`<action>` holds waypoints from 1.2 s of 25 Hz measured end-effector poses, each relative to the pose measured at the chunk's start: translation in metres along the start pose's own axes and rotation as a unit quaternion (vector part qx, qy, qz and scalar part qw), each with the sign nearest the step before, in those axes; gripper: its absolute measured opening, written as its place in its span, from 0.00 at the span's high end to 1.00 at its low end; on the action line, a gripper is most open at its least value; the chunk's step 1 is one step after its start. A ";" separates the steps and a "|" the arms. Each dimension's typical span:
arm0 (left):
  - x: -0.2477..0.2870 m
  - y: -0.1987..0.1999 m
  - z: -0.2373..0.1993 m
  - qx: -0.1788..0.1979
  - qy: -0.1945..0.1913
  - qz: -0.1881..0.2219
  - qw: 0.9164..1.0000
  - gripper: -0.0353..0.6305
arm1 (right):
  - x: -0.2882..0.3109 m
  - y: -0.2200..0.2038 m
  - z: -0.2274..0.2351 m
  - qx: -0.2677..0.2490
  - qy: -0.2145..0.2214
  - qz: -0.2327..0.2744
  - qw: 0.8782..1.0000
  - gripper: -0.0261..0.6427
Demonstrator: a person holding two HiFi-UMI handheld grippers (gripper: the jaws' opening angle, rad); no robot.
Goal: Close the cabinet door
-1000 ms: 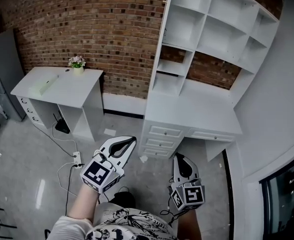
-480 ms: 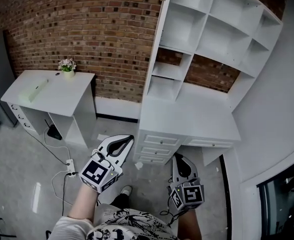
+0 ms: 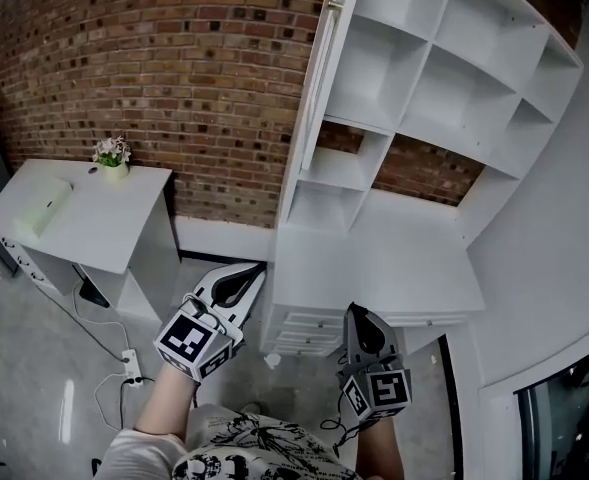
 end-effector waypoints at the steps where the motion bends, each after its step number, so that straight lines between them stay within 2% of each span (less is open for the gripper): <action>1: 0.009 0.001 -0.011 -0.001 -0.002 0.002 1.000 0.93 | 0.014 -0.002 0.004 0.000 0.000 0.001 1.000 0.95; 9: 0.079 0.021 -0.077 0.003 -0.005 0.015 1.000 0.93 | 0.103 0.005 0.043 -0.008 -0.004 0.014 1.000 0.95; 14: 0.123 0.041 -0.109 -0.005 0.034 0.035 0.999 0.93 | 0.138 0.005 0.073 -0.014 0.005 0.022 1.000 0.95; 16: 0.139 0.054 -0.117 -0.004 0.036 0.048 0.998 0.93 | 0.151 0.006 0.082 -0.017 0.015 0.028 0.999 0.95; 26: 0.211 0.147 -0.130 0.062 0.008 0.126 0.990 0.93 | 0.220 0.033 0.141 -0.045 0.065 0.056 0.995 0.95; 28: 0.222 0.169 -0.131 0.070 -0.008 0.136 0.988 0.93 | 0.229 0.039 0.150 -0.042 0.071 0.063 0.995 0.95; 30: 0.233 0.192 -0.131 0.075 -0.030 0.143 0.986 0.88 | 0.235 0.042 0.156 -0.036 0.077 0.064 0.994 0.95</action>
Point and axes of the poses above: the fingertips, and each gripper's own axes: x forward along the fingers, z to its right, y out of its top, the point moved 2 cm from there along -x, backward along the fingers, and after that the axes turned 10 degrees about -x, right-handed, at the moved point
